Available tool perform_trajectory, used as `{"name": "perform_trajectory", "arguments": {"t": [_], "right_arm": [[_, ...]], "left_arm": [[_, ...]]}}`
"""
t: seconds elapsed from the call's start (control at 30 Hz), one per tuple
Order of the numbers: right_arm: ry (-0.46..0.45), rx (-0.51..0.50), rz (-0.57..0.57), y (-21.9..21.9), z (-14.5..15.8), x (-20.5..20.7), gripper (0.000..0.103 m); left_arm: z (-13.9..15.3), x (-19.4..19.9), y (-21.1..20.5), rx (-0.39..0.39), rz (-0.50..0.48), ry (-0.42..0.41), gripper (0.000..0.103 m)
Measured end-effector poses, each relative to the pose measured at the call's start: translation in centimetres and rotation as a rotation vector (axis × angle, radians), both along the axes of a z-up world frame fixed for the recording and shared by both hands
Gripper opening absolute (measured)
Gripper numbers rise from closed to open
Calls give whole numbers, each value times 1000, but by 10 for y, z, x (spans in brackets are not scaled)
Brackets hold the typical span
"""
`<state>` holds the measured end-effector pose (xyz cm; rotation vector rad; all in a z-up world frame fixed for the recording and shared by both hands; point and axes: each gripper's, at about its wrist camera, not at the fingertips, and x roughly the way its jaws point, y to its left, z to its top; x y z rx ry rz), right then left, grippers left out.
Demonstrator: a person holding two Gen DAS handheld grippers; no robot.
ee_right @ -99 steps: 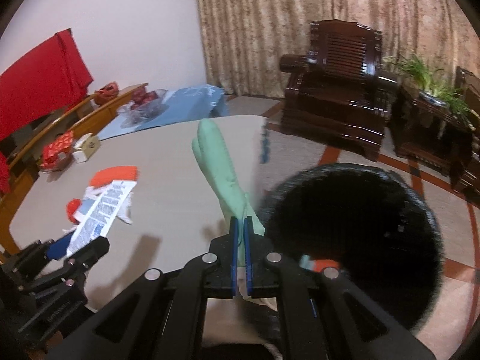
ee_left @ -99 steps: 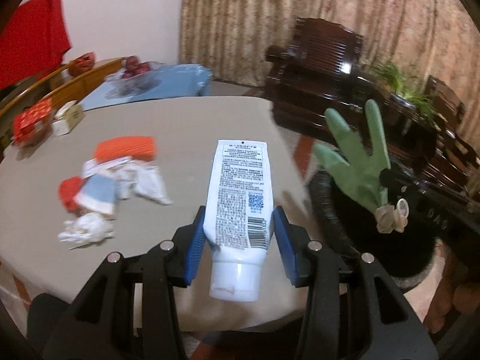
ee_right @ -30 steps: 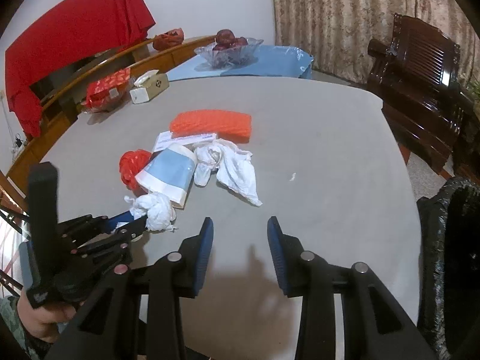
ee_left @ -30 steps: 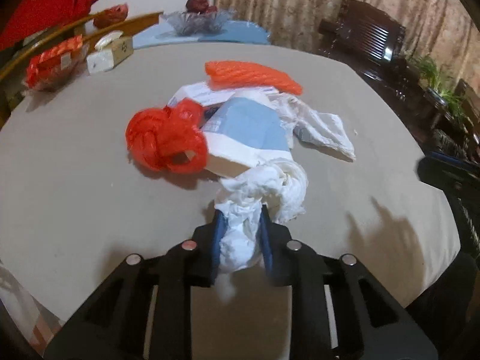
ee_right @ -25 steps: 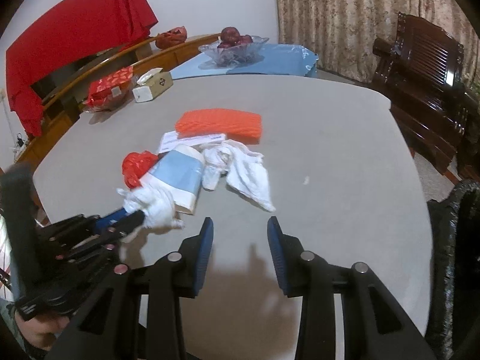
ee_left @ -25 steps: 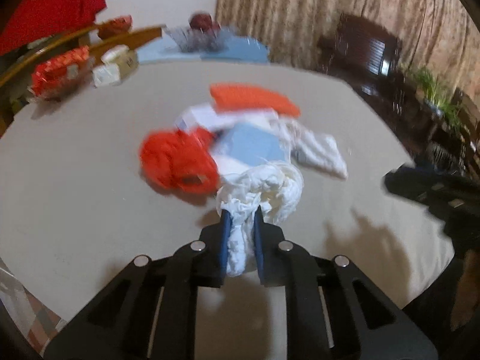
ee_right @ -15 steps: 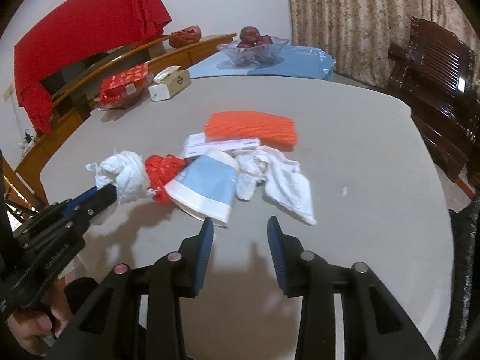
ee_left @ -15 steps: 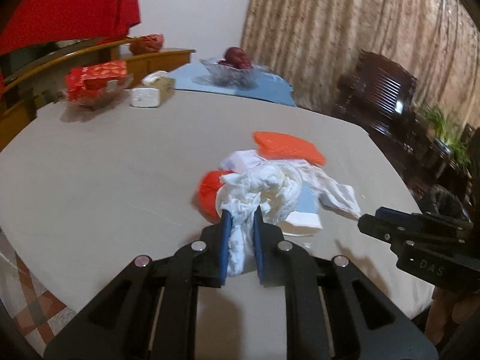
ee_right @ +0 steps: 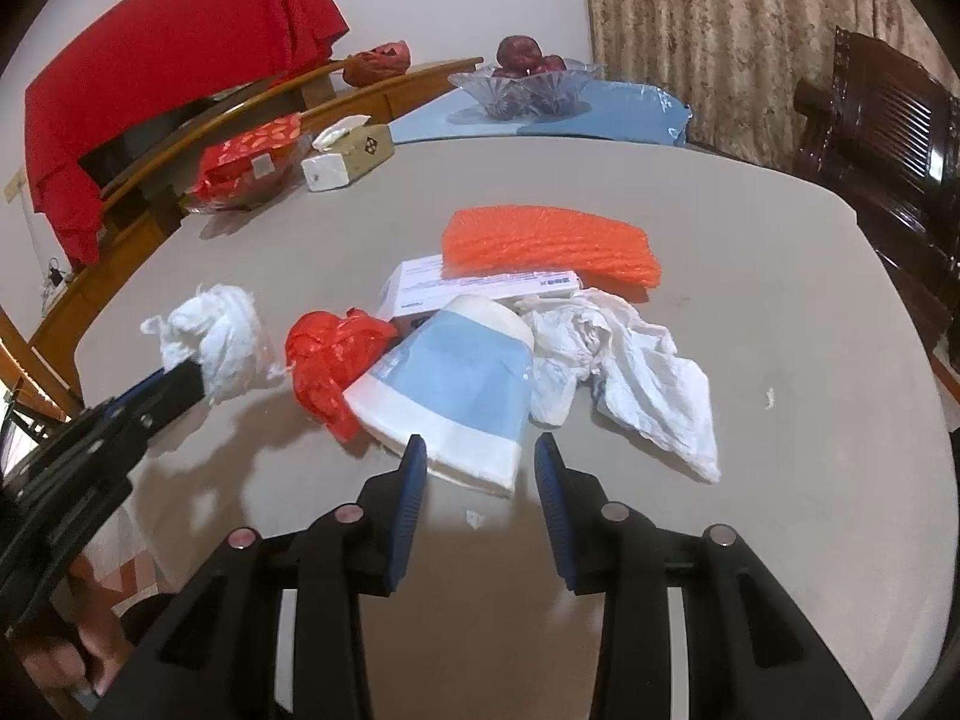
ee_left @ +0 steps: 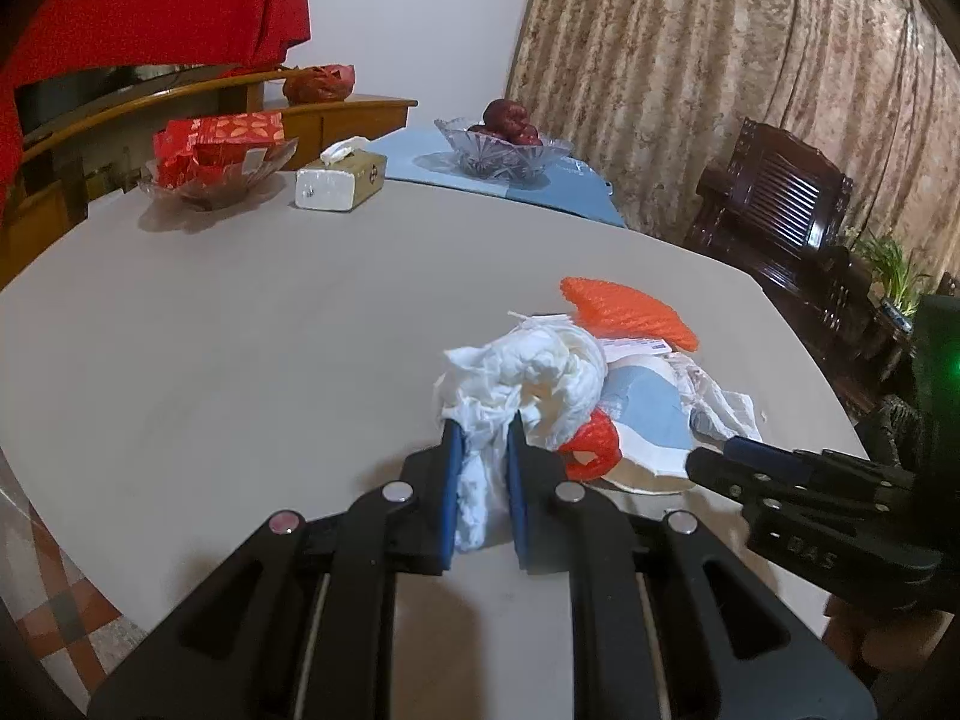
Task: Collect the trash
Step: 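Grasp the blue-and-white paper cup with the right gripper while the left gripper holds the tissue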
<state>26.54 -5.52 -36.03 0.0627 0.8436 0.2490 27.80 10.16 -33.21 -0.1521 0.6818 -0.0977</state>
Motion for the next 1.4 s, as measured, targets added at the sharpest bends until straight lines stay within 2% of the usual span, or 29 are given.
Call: {"name": "perform_trajectory", "arguments": {"t": [0.23, 0.33, 0.4, 0.5, 0.6, 0.77, 0.9, 1.1, 1.2, 1.27, 1.4], "right_arm": [[36, 0, 4, 5, -17, 12, 36], [45, 5, 5, 5, -23, 16, 30], [43, 8, 8, 5, -23, 16, 15], [51, 22, 24, 4, -22, 17, 9], [40, 15, 34, 6, -18, 15, 0], [49, 26, 37, 4, -16, 14, 3], [47, 32, 26, 3, -16, 15, 23], [59, 25, 31, 7, -25, 17, 37], [57, 14, 40, 12, -31, 17, 35], [54, 10, 50, 14, -31, 17, 26], [47, 23, 56, 12, -28, 18, 19]], "left_arm": [[-7, 4, 2, -19, -6, 18, 13], [-9, 6, 7, -34, 4, 27, 13], [-9, 7, 8, -39, 7, 32, 13], [-10, 7, 7, -38, 6, 35, 13], [-10, 7, 6, -36, 8, 37, 13], [-10, 7, 8, -35, 10, 37, 14], [-10, 7, 8, -35, 11, 36, 14], [-13, 11, 9, -35, 12, 50, 14], [-27, 21, 3, 5, 8, 133, 14], [-29, 22, 1, 6, 4, 140, 14], [-29, 20, 3, 0, 1, 129, 14]]}}
